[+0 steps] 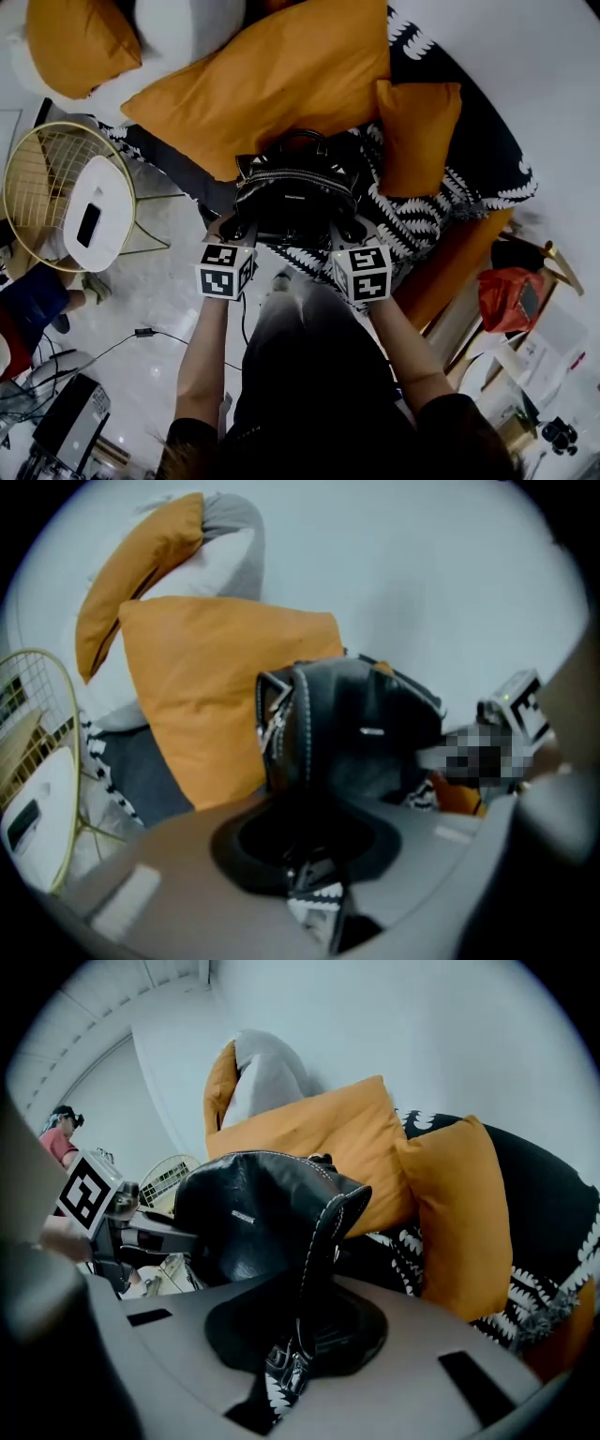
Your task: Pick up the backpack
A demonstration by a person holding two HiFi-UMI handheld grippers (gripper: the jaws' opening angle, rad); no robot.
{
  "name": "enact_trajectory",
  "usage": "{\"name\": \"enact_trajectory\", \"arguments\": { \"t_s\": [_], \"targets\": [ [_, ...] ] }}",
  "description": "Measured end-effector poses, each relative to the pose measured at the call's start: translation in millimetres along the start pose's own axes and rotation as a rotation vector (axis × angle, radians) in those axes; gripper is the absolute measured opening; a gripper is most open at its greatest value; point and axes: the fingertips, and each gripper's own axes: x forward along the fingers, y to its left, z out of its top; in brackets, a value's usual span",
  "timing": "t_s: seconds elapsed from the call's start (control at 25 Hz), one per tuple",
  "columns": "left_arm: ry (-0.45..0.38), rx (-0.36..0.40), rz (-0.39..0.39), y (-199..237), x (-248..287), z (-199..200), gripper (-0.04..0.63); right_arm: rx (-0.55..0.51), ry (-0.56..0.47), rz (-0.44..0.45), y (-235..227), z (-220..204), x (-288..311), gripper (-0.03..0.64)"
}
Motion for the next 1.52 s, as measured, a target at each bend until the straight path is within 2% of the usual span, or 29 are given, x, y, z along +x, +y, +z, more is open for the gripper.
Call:
{"name": "enact_trajectory", "arguments": {
  "t_s": [0.28,0.6,1.08,1.32,1.52],
  "targets": [
    [-0.035,-0.01,-0.014,-17,-30,0,0.067,-0.002,-0.028,-0.036,8,10,-26,0.034],
    [-0.095,0.02,-0.022,-32,-76,20,0.061,-0.002,-0.089,-0.054,25,32,-69,0.034],
    [-0.156,0.068,-0.026,-59,-136,44,0.056,-0.055,-0.163,-0.05,45,58,-133,0.032],
    [-0.186,0.032,-0.028,-71,-163,54,0.055,-0.082,-0.194,-0.037,53,71,-160,0.032],
    [-0.222,0.062,-0.018,-81,-178,71,0.054,-0.093,-0.233,-0.032,52,88,-177,0.032]
  ]
}}
